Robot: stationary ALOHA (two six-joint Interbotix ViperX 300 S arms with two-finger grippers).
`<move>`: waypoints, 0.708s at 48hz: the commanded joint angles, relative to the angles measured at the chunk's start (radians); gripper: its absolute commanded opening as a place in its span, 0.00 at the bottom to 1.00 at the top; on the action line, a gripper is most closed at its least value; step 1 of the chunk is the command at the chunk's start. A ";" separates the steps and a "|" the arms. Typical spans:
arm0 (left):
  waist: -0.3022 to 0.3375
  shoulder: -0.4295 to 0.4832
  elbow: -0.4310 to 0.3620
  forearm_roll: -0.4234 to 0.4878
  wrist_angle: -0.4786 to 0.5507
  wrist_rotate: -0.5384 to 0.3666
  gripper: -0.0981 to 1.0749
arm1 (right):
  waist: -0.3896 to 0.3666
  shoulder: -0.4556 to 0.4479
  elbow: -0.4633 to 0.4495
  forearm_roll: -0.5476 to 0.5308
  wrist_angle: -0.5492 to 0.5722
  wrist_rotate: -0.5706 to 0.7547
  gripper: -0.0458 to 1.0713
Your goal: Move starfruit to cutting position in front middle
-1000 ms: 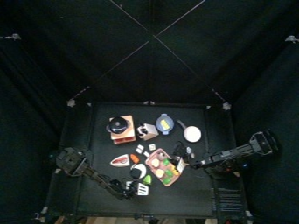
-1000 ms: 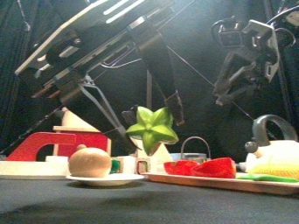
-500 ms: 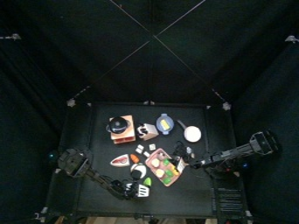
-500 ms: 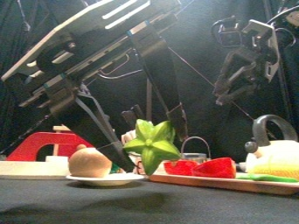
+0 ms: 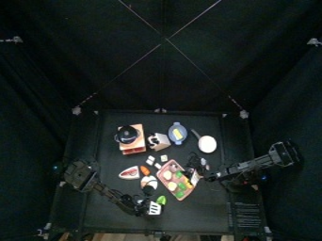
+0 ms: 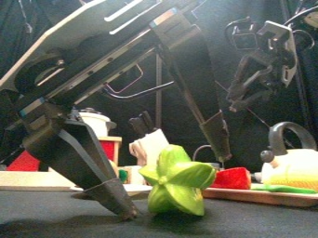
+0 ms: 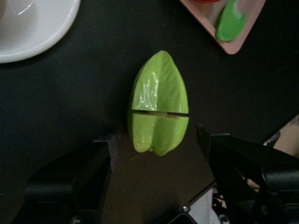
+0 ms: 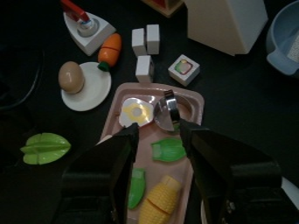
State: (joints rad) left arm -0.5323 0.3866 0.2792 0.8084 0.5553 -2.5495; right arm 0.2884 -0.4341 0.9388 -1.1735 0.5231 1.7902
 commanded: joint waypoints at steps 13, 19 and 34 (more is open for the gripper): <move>0.003 -0.046 -0.011 0.021 0.006 0.002 0.94 | 0.002 -0.006 -0.015 -0.005 -0.002 -0.002 0.75; 0.009 -0.049 -0.018 0.043 0.003 0.002 0.94 | 0.002 -0.006 -0.015 -0.005 -0.002 -0.003 0.75; 0.020 -0.054 -0.054 0.089 -0.002 0.003 0.94 | 0.002 -0.005 -0.015 -0.005 -0.002 -0.003 0.75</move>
State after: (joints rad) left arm -0.5185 0.3682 0.2577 0.8866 0.5553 -2.5479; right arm 0.2884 -0.4310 0.9388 -1.1735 0.5231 1.7886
